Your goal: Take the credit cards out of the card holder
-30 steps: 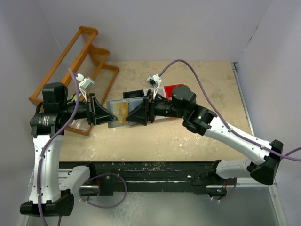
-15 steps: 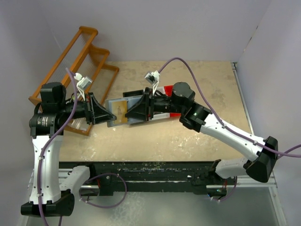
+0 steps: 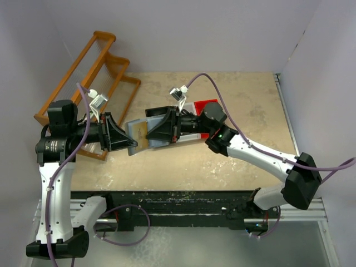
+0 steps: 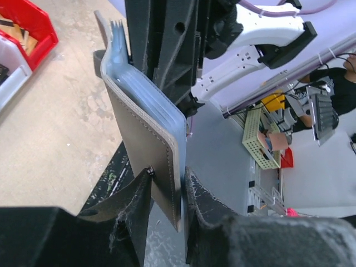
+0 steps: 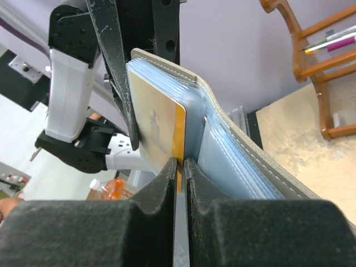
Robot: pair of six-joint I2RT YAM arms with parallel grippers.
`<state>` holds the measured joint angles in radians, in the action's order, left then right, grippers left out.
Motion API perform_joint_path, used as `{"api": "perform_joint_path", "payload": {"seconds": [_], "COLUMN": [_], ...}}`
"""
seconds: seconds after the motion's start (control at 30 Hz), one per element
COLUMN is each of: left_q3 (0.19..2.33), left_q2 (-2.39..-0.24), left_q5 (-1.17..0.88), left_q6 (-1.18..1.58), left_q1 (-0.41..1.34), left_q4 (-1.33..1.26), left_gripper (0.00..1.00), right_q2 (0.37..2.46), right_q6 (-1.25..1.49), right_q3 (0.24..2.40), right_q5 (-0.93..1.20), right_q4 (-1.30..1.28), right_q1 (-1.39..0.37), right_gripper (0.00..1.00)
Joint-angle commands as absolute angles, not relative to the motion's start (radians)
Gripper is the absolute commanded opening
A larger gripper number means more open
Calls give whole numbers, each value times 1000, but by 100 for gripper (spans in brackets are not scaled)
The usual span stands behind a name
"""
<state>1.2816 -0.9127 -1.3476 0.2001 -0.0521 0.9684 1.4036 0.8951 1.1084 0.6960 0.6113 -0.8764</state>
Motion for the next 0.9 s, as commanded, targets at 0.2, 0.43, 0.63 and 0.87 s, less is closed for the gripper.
{"api": "perform_joint_path", "payload": {"seconds": [0.2, 0.43, 0.63, 0.87], "left_q3": [1245, 1250, 1267, 1272], "left_q2": [-901, -894, -882, -868], "left_q5": [-1571, -1563, -1557, -1460], "left_q6": [236, 236, 236, 226], "left_q1": [-26, -27, -26, -26], "left_q4": [854, 850, 841, 827], "left_gripper": [30, 11, 4, 0], "right_q2": [1429, 1413, 1384, 1415], "right_q6": [1011, 1012, 1006, 1031], "right_q3": [1099, 1070, 1057, 1072], "right_q5": [778, 799, 808, 797], "right_q4": [948, 941, 905, 950], "right_q1": [-956, -960, -960, -965], "right_gripper": [6, 12, 25, 38]}}
